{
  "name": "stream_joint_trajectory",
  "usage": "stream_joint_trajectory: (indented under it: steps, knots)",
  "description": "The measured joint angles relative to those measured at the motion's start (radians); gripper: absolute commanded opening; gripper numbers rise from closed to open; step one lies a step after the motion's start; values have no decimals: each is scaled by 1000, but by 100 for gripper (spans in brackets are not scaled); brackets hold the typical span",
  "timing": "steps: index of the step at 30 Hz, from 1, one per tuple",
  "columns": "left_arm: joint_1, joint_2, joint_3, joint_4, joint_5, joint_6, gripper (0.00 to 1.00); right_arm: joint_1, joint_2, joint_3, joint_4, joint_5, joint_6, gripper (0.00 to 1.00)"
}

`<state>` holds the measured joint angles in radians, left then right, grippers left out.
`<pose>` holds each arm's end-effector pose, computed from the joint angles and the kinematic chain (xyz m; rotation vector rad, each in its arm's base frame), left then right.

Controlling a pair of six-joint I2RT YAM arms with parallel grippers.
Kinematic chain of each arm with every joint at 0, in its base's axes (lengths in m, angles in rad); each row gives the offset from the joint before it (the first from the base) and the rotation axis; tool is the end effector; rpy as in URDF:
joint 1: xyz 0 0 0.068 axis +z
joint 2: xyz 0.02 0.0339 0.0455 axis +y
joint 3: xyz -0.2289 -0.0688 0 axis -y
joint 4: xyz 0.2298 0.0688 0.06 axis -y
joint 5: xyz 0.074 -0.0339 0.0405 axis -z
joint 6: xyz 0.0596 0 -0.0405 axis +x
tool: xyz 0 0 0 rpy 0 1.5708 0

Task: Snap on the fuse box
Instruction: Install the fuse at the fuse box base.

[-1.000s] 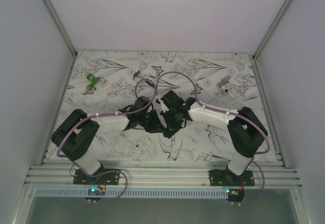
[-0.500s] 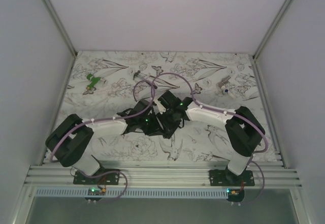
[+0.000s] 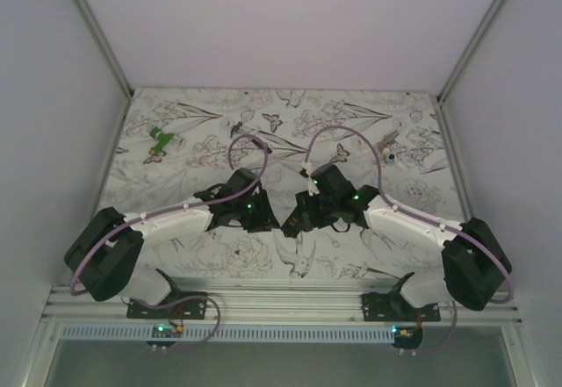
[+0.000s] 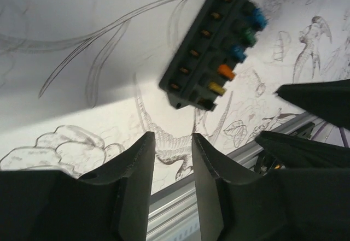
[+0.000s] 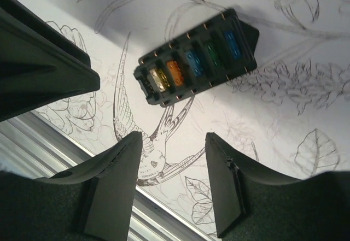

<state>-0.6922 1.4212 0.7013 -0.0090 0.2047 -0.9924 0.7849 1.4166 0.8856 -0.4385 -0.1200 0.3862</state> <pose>0.2209 -0.1988 0.1453 -0.2640 2.5255 -1.0208 0.1992 0.2091 0.1652 -0.5719 2.5822 0.5855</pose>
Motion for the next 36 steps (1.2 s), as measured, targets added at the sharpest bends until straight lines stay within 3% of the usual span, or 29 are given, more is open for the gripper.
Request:
stream_joint_trajectory:
  steps: [5, 8, 15, 36]
  knots:
    - [0, 79, 119, -10, 24, 66, 35, -43, -63, -149, 127, -29, 144, 53]
    - [0, 127, 171, -11, 40, 95, 33, -58, -71, -200, 199, -45, 215, 48]
    - [2, 202, 198, -14, 64, 127, 31, -78, -44, -260, 363, -77, 328, 44]
    - [2, 267, 229, -17, 116, 133, 23, -111, 63, -271, 512, -125, 378, 36]
